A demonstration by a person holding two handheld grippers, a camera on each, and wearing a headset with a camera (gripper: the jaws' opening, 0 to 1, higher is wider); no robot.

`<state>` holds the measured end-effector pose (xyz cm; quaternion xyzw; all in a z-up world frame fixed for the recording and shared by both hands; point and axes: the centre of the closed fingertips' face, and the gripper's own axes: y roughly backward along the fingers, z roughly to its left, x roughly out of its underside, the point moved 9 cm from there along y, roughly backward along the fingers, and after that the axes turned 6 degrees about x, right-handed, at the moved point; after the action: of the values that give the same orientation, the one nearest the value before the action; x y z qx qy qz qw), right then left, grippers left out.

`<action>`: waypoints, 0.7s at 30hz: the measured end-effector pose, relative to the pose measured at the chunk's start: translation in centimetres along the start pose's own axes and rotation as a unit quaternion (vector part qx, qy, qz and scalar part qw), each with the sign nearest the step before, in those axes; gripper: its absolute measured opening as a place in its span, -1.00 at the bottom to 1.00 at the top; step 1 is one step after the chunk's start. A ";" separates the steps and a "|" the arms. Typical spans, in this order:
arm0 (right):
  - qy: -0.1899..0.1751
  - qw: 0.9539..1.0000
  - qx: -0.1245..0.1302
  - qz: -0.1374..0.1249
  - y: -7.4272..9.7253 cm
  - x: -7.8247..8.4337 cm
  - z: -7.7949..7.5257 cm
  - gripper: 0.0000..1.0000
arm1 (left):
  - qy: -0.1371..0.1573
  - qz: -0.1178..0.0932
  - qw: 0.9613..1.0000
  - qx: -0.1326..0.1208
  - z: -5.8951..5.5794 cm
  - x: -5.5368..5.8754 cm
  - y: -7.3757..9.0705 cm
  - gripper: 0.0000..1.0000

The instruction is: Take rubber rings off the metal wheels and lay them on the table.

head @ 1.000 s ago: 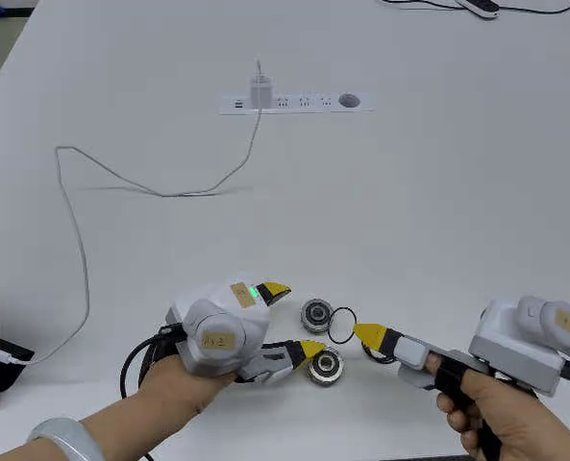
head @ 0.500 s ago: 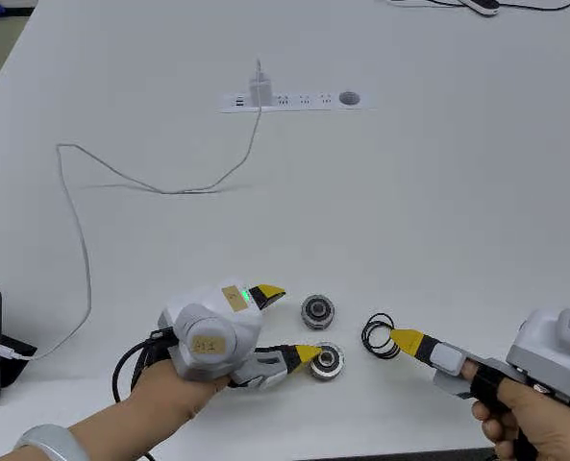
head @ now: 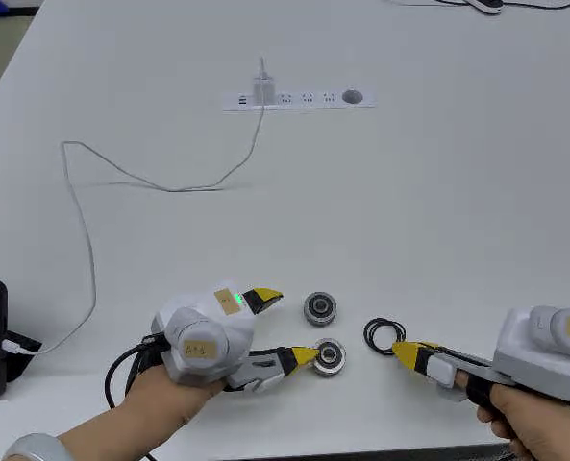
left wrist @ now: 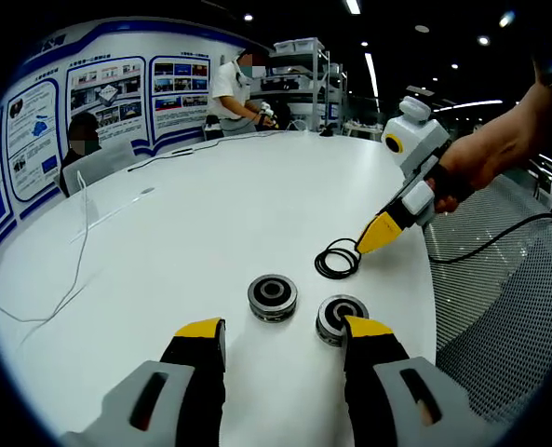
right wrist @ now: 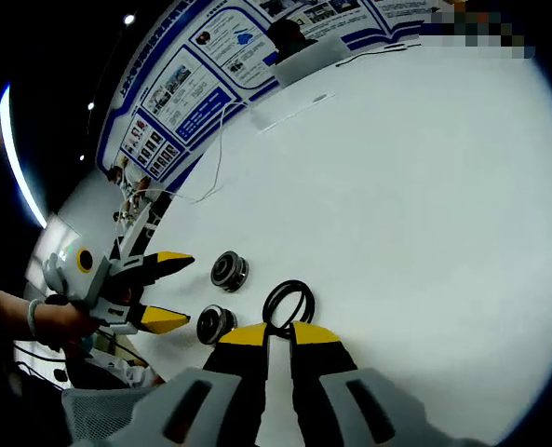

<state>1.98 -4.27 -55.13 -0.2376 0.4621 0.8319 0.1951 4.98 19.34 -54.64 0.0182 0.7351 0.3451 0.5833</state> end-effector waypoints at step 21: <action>0.266 0.963 0.040 0.026 0.3 0.5 1.7 -0.15 | 0.023 -0.015 1.000 -0.009 -0.9 1.1 1.9 0.07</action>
<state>1.06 -2.88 -54.48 -0.4299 0.5364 0.7243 0.0527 3.09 20.81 -54.53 -0.0063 0.7451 0.3434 0.5717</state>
